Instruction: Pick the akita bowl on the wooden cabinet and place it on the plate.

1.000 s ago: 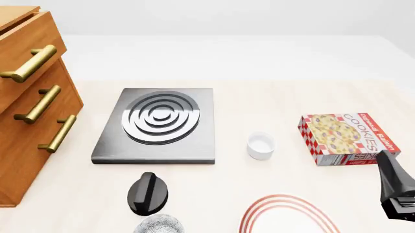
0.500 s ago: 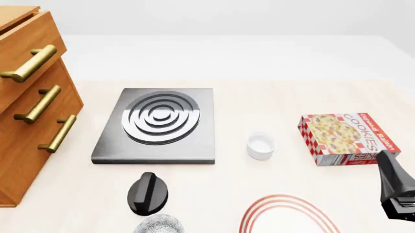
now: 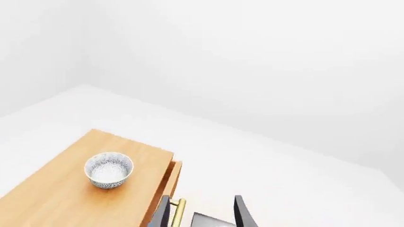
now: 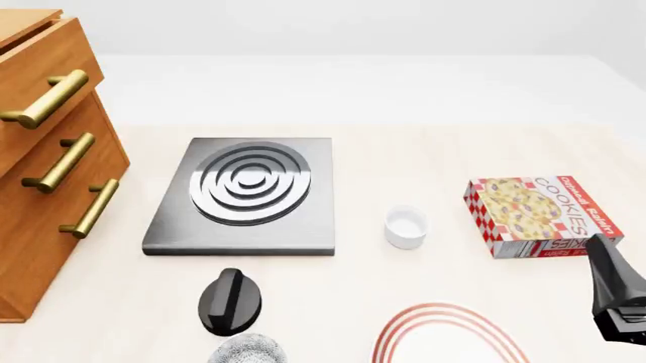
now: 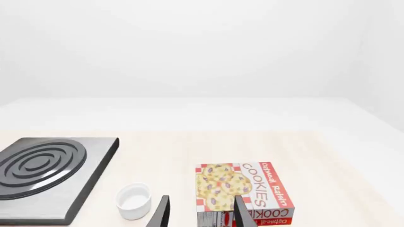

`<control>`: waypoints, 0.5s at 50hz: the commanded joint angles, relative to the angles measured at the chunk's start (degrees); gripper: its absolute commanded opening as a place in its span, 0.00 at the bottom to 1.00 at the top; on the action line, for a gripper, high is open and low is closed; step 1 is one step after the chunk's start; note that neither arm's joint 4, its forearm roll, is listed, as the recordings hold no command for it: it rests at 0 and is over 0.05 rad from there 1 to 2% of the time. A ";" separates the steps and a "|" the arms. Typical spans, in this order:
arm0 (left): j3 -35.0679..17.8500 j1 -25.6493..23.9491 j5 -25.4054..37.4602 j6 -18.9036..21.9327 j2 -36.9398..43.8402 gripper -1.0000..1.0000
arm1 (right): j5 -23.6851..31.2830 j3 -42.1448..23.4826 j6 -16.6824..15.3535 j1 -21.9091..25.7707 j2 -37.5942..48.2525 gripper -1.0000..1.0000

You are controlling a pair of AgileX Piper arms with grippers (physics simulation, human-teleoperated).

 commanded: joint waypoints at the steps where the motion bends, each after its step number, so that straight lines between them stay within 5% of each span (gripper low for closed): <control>1: -2.75 6.73 -1.27 -3.66 5.86 1.00 | 0.00 0.00 0.00 0.01 0.00 1.00; 25: -0.64 23.26 -4.42 -10.66 12.80 1.00 | 0.00 0.00 0.01 0.01 0.01 1.00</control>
